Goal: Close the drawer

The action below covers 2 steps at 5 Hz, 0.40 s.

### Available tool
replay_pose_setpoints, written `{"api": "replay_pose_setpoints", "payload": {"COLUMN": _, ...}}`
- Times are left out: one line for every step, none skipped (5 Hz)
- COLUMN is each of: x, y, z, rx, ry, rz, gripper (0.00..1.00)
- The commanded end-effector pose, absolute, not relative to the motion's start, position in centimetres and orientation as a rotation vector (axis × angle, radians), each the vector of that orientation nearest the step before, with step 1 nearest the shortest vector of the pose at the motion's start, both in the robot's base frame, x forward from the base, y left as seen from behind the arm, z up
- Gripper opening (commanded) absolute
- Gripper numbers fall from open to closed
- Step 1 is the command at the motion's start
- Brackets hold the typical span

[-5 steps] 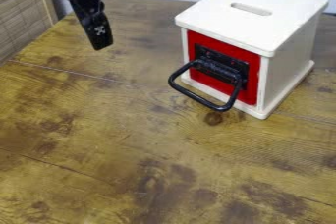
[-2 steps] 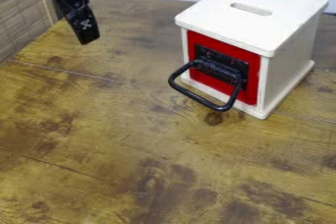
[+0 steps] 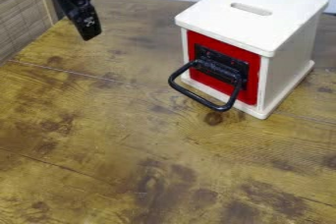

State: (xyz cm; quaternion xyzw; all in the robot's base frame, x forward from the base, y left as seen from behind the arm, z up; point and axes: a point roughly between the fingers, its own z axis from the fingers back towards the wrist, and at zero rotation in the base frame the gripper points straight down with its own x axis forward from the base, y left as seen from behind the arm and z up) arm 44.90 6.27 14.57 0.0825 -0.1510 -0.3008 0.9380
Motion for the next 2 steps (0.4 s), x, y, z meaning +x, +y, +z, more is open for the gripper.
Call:
{"api": "replay_pose_setpoints", "payload": {"x": 46.2, "y": 6.1, "z": 16.3, "rx": 0.204, "ry": -0.381, "rz": -0.654, "gripper": 1.0}}
{"api": "replay_pose_setpoints", "payload": {"x": 45.6, "y": 7.7, "z": 17.2, "rx": 0.2, "ry": -0.37, "rz": -0.641, "gripper": 1.0}}
